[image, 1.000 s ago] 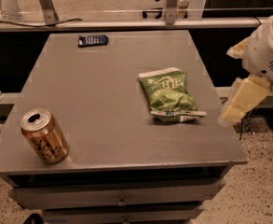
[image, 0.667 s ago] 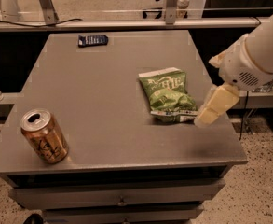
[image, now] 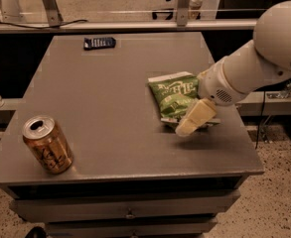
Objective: Move green jalapeno chip bag near rxbar blueberry
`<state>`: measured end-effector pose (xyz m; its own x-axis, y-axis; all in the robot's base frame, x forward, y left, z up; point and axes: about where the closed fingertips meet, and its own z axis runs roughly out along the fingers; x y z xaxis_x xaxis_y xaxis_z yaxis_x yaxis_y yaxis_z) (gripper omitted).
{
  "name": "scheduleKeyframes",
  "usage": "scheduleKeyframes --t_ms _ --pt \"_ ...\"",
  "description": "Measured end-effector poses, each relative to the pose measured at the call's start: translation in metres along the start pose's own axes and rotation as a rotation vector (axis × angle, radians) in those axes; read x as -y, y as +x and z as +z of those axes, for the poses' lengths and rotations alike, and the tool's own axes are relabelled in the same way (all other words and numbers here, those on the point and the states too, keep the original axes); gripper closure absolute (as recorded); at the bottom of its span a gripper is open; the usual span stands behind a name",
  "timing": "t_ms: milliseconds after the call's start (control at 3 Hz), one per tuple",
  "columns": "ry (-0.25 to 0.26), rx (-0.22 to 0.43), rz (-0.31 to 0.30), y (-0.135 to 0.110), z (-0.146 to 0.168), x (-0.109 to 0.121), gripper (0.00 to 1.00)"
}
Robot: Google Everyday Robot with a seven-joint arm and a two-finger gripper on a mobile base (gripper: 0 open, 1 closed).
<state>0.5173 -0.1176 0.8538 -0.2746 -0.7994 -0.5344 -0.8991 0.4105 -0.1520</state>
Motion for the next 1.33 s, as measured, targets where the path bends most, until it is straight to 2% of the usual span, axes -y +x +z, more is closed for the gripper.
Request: scheduleKeyframes --t_ms 333,1000,1333 --pt "0.009 0.018 0.0 -0.005 0.014 0.003 0.16" --pt "0.041 0.045 -0.025 -0.027 0.02 0.02 0.64" --pt "0.057 0.066 -0.043 -0.046 0.022 0.033 0.88"
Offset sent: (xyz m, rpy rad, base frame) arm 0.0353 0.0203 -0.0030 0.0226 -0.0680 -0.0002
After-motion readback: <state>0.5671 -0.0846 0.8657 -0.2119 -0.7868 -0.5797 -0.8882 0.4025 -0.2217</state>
